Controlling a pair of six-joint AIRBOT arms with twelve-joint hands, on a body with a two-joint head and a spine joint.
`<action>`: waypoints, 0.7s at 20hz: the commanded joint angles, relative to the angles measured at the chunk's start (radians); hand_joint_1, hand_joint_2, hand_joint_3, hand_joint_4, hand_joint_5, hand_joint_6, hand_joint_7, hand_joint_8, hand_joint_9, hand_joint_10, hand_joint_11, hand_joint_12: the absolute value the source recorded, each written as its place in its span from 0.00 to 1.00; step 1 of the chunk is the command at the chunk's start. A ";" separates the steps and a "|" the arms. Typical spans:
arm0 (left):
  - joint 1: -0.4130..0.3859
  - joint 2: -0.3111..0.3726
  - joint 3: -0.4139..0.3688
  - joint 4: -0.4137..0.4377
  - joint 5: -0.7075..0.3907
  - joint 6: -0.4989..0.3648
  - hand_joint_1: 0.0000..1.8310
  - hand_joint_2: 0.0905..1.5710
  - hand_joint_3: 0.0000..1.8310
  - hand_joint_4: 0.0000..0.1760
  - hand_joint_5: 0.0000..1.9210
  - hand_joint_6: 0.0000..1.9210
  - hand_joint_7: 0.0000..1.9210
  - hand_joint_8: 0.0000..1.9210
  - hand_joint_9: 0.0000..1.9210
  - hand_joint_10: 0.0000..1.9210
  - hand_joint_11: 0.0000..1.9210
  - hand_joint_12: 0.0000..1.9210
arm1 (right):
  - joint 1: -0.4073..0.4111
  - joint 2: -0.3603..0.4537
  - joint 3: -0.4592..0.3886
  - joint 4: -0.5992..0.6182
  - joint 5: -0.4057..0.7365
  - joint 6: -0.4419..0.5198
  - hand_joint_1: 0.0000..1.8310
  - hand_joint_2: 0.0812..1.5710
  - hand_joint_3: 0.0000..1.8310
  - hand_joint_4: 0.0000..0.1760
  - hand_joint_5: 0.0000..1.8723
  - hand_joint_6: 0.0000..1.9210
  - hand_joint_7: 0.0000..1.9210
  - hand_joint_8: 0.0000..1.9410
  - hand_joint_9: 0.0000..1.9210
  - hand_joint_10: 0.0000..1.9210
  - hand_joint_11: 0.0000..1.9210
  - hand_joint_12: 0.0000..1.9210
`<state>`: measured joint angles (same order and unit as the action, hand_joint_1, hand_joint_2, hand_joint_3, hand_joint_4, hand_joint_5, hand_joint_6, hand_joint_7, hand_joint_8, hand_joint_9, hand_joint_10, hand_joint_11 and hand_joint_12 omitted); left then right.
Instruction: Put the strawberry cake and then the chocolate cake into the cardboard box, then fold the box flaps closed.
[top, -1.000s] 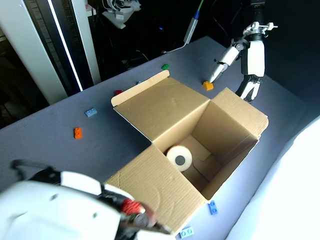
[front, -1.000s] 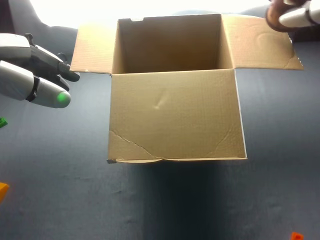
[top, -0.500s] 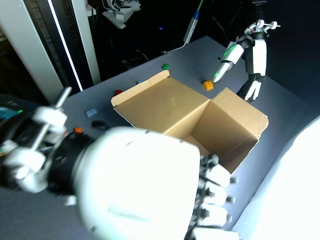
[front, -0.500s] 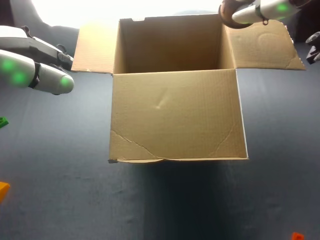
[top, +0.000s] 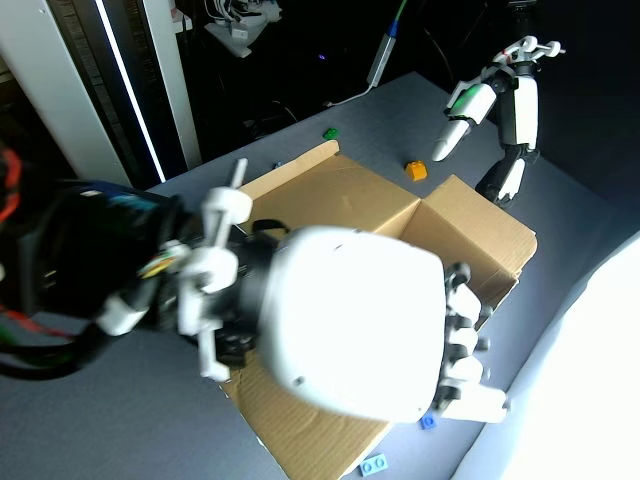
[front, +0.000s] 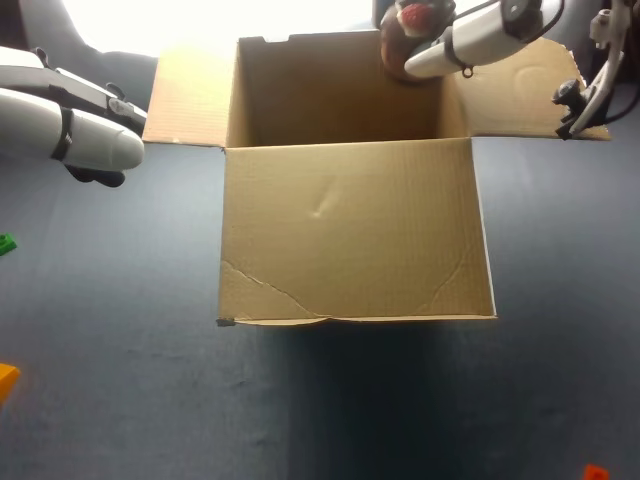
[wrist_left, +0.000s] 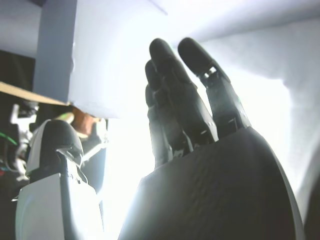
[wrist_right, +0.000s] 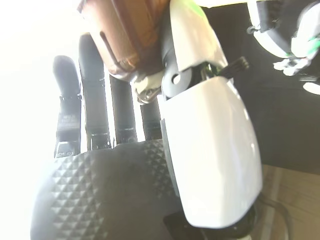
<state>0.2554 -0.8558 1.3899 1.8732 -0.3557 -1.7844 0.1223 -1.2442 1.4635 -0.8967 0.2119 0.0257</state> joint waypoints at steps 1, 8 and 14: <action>0.000 0.006 0.007 -0.038 0.031 -0.020 0.34 0.64 0.00 0.04 0.25 0.00 0.35 0.00 0.42 0.00 0.14 0.62 | 0.027 0.013 0.013 -0.023 0.105 0.034 0.66 0.76 0.00 0.00 0.44 0.60 0.42 0.71 0.30 0.72 0.12 0.92; 0.019 0.006 -0.008 0.016 0.031 -0.195 0.35 0.64 0.00 0.00 0.25 0.00 0.35 0.00 0.41 0.00 0.14 0.60 | 0.058 -0.018 0.071 -0.403 0.197 0.291 0.73 0.75 0.00 0.00 0.45 0.59 0.43 0.68 0.32 0.80 0.12 0.93; 0.021 0.001 -0.007 -0.041 0.081 -0.197 0.35 0.63 0.00 0.01 0.25 0.00 0.36 0.00 0.42 0.00 0.16 0.58 | 0.042 -0.074 0.143 -0.426 0.223 0.301 0.74 0.75 0.00 0.00 0.45 0.59 0.45 0.67 0.34 0.79 0.13 0.93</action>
<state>0.2832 -0.8585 1.3804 1.8622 -0.3161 -1.9690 0.1516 -1.3300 1.6016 -1.3666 0.4034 0.3214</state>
